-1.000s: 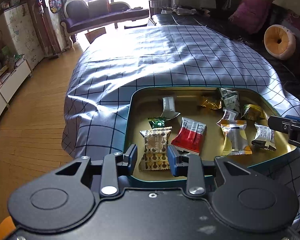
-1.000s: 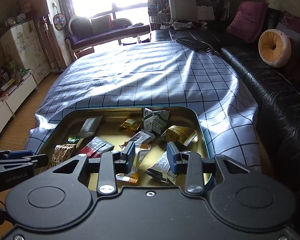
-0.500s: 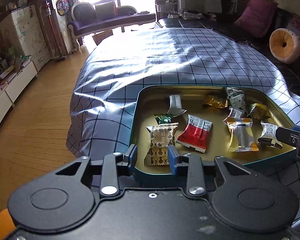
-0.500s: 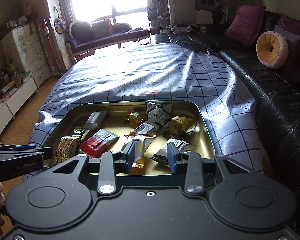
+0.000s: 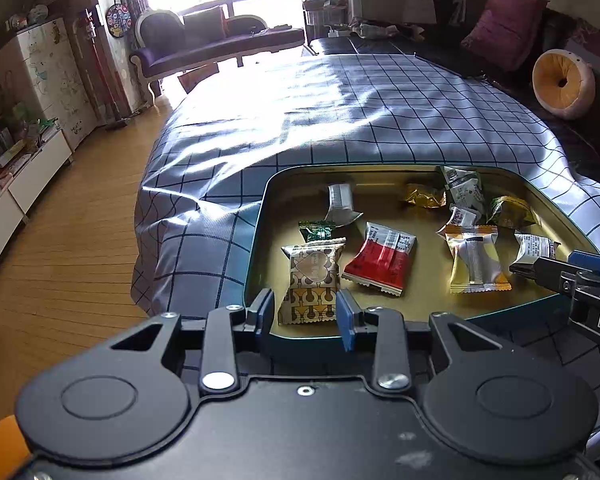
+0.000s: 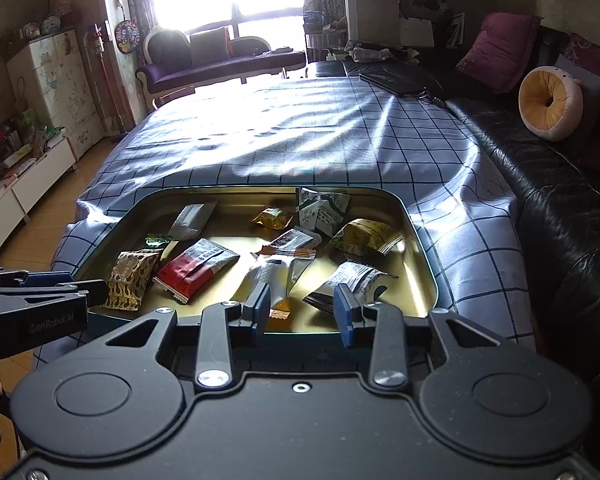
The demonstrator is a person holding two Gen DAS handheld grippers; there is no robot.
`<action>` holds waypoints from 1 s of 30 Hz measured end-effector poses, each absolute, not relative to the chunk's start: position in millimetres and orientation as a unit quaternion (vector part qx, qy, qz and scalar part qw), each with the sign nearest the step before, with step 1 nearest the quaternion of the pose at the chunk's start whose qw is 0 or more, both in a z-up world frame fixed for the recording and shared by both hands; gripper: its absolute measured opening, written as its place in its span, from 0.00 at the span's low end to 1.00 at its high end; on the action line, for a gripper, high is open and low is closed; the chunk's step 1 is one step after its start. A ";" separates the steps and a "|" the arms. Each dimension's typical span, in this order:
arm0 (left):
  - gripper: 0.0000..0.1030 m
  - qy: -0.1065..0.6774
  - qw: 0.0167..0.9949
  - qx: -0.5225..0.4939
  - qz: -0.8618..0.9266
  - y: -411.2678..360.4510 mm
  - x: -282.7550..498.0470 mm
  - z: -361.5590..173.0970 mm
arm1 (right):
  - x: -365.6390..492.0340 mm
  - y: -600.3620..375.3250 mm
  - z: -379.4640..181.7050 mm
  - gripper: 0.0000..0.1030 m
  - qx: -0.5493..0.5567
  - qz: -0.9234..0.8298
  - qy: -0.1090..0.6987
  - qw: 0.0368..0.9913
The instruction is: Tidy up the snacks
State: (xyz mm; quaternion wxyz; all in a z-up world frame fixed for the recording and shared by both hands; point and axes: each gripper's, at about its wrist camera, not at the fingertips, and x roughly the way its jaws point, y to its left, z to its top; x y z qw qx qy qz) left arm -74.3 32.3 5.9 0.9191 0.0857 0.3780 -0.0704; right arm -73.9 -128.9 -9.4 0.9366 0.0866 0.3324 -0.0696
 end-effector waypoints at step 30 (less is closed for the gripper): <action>0.34 0.384 0.917 0.083 -0.071 33.4 -74.1 7.6 | -73.5 -125.8 -11.5 0.43 0.083 -0.064 0.338 0.935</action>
